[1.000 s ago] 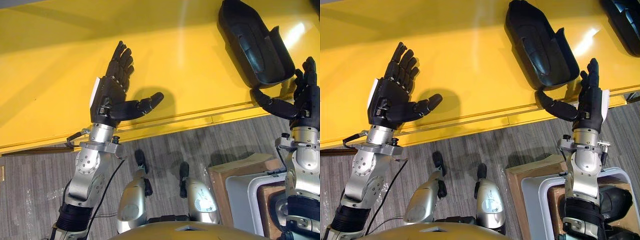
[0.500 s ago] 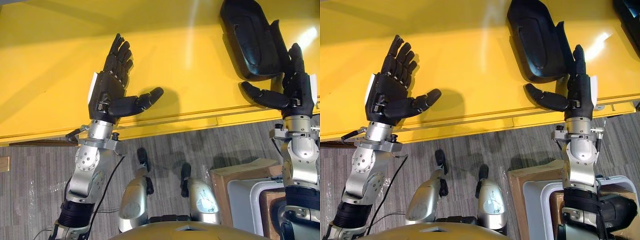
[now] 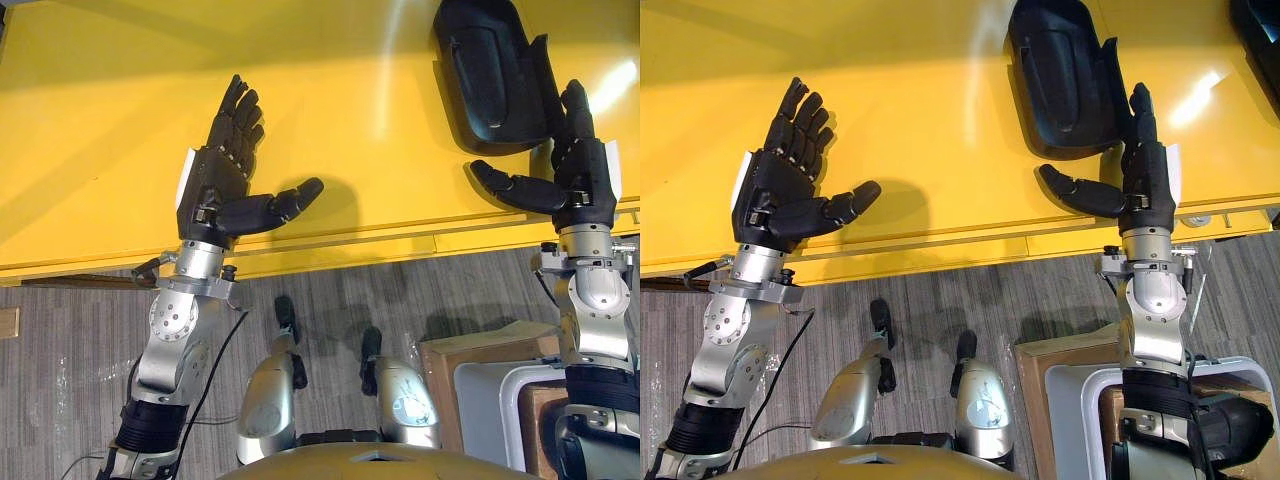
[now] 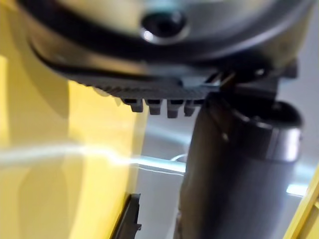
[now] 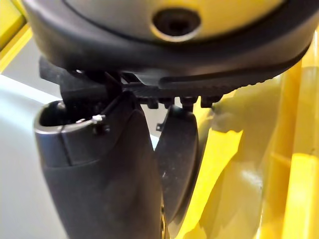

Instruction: Walk over and take three plastic housings, then place them on the shelf

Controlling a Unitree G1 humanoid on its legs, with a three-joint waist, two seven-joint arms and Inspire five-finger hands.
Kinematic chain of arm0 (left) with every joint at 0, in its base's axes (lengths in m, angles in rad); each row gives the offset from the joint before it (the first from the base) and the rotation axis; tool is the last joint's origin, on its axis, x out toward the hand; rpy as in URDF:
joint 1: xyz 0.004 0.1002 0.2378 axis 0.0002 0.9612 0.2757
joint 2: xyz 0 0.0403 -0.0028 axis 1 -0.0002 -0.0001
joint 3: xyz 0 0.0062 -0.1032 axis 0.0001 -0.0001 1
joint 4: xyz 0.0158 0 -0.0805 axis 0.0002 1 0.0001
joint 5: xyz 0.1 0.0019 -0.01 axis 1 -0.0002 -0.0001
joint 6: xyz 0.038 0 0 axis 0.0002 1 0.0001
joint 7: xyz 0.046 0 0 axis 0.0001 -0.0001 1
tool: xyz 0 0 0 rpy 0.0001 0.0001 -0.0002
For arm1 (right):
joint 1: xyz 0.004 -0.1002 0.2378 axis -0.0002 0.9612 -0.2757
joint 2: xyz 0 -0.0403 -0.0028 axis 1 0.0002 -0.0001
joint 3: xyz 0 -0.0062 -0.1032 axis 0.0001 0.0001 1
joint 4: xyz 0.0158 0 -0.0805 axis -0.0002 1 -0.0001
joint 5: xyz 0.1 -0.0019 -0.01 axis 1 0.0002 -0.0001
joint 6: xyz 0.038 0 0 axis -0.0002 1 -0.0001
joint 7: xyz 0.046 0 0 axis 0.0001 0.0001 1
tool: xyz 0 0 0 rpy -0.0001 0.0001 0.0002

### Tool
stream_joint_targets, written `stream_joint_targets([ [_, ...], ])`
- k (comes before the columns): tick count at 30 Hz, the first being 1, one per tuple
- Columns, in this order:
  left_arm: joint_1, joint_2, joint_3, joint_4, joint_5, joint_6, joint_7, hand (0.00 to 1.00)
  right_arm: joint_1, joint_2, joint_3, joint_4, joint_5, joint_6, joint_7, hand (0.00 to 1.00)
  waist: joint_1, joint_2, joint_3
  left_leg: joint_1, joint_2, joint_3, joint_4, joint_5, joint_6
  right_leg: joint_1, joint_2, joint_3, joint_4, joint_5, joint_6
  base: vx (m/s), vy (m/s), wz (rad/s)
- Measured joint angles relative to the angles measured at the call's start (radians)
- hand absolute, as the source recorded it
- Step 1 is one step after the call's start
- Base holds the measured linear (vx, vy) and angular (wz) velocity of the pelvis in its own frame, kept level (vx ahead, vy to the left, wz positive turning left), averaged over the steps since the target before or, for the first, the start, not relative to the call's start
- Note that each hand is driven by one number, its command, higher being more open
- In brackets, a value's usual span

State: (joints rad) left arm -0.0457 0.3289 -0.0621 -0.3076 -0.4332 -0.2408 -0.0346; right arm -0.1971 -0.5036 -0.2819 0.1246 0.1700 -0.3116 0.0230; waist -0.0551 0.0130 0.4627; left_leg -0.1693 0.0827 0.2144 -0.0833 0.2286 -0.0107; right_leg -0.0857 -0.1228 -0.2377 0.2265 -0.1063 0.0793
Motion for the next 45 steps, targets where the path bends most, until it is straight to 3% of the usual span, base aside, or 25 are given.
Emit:
stream_joint_targets([
  [7, 0.028, -0.012, 0.001, -0.004, 0.0, 0.0, -0.016, 1.0, 0.069, 0.015, -0.038, -0.042, -0.005, -0.006, -0.052, 1.0, 0.001, 0.0, 0.0, 0.007, 0.001, 0.006, 0.0, -0.001, -0.002, 0.008, 0.0, 0.0, -0.003, 0.0, 0.0, 0.0, 0.0, 0.0],
  [11, 0.101, -0.065, 0.002, -0.019, 0.0, -0.01, -0.04, 1.0, 0.192, 0.135, -0.144, -0.234, 0.004, -0.077, -0.096, 1.0, -0.002, 0.001, -0.005, 0.039, 0.0, 0.017, 0.0, -0.01, -0.001, 0.042, 0.001, 0.008, -0.021, 0.0, 0.001, 0.03, -0.007, -0.08],
  [13, 0.162, -0.107, 0.0, -0.048, 0.007, -0.01, -0.058, 1.0, 0.276, 0.206, -0.181, -0.344, 0.007, -0.136, -0.101, 1.0, -0.008, 0.0, -0.048, 0.041, 0.001, 0.028, -0.001, -0.023, -0.007, 0.048, 0.003, 0.015, -0.042, 0.004, 0.006, 0.05, -0.006, -0.13],
  [15, 0.186, -0.12, -0.003, -0.066, 0.01, -0.011, -0.072, 1.0, 0.314, 0.231, -0.185, -0.378, 0.019, -0.159, -0.101, 1.0, -0.014, -0.002, -0.069, 0.044, 0.001, 0.03, -0.001, -0.027, -0.009, 0.056, 0.003, 0.016, -0.054, 0.005, 0.008, 0.08, -0.01, -0.07],
  [16, 0.22, -0.136, -0.014, -0.099, 0.011, -0.019, -0.098, 1.0, 0.374, 0.282, -0.183, -0.435, 0.054, -0.193, -0.087, 1.0, -0.021, -0.005, -0.112, 0.058, -0.001, 0.04, -0.001, -0.033, -0.005, 0.074, 0.002, 0.022, -0.076, 0.01, 0.014, 0.11, -0.008, -0.1],
  [19, 0.236, -0.141, -0.027, -0.132, 0.012, -0.03, -0.128, 1.0, 0.414, 0.334, -0.162, -0.469, 0.165, -0.225, -0.042, 1.0, -0.03, -0.005, -0.169, 0.069, -0.003, 0.054, -0.001, -0.037, -0.003, 0.094, 0.002, 0.03, -0.109, 0.022, 0.019, 0.09, -0.001, -0.14],
  [24, 0.239, -0.159, -0.067, -0.134, 0.013, -0.048, -0.124, 1.0, 0.43, 0.413, -0.083, -0.473, 0.315, -0.226, -0.031, 1.0, -0.031, 0.011, -0.219, 0.111, -0.002, 0.086, -0.005, -0.059, -0.008, 0.13, 0.002, 0.057, -0.146, 0.035, 0.024, 0.04, 0.013, -0.19],
  [26, 0.244, -0.17, -0.099, -0.133, 0.013, -0.049, -0.107, 1.0, 0.458, 0.447, -0.009, -0.458, 0.379, -0.226, -0.034, 1.0, -0.031, 0.029, -0.237, 0.122, -0.001, 0.094, -0.005, -0.066, -0.015, 0.14, 0.002, 0.063, -0.161, 0.039, 0.025, 0.0, 0.02, -0.13],
  [30, 0.252, -0.177, -0.158, -0.131, 0.013, -0.059, -0.079, 1.0, 0.462, 0.521, 0.14, -0.346, 0.593, -0.226, -0.031, 1.0, -0.03, 0.042, -0.274, 0.129, 0.001, 0.104, -0.005, -0.066, -0.015, 0.15, 0.003, 0.072, -0.177, 0.05, 0.025, 0.02, 0.008, -0.09],
  [33, 0.252, -0.185, -0.216, -0.116, 0.012, -0.062, -0.063, 1.0, 0.478, 0.556, 0.296, -0.292, 0.553, -0.222, -0.111, 1.0, -0.029, 0.046, -0.289, 0.144, 0.001, 0.118, -0.006, -0.072, -0.017, 0.159, 0.003, 0.084, -0.183, 0.054, 0.028, 0.03, 0.013, -0.12],
  [37, 0.252, -0.184, -0.268, -0.068, 0.012, -0.061, -0.068, 1.0, 0.472, 0.546, 0.361, -0.291, 0.385, -0.213, -0.204, 1.0, -0.018, 0.044, -0.3, 0.145, 0.001, 0.141, -0.006, -0.076, -0.014, 0.15, 0.002, 0.109, -0.196, 0.063, 0.033, 0.0, 0.028, -0.17],
  [42, 0.252, -0.135, -0.326, -0.029, 0.008, -0.055, -0.078, 1.0, 0.498, 0.502, 0.338, -0.292, 0.317, -0.186, -0.291, 1.0, -0.031, 0.019, -0.315, 0.168, 0.009, 0.239, -0.005, -0.094, -0.015, 0.114, 0.004, 0.212, -0.195, 0.085, 0.037, 0.01, 0.037, -0.61],
  [45, 0.25, -0.113, -0.357, -0.025, 0.01, -0.047, -0.078, 1.0, 0.567, 0.452, 0.282, -0.294, 0.317, -0.181, -0.29, 1.0, -0.066, 0.011, -0.333, 0.183, 0.014, 0.3, -0.005, -0.11, -0.021, 0.088, 0.009, 0.282, -0.194, 0.091, 0.039, 0.01, 0.022, -0.66],
])
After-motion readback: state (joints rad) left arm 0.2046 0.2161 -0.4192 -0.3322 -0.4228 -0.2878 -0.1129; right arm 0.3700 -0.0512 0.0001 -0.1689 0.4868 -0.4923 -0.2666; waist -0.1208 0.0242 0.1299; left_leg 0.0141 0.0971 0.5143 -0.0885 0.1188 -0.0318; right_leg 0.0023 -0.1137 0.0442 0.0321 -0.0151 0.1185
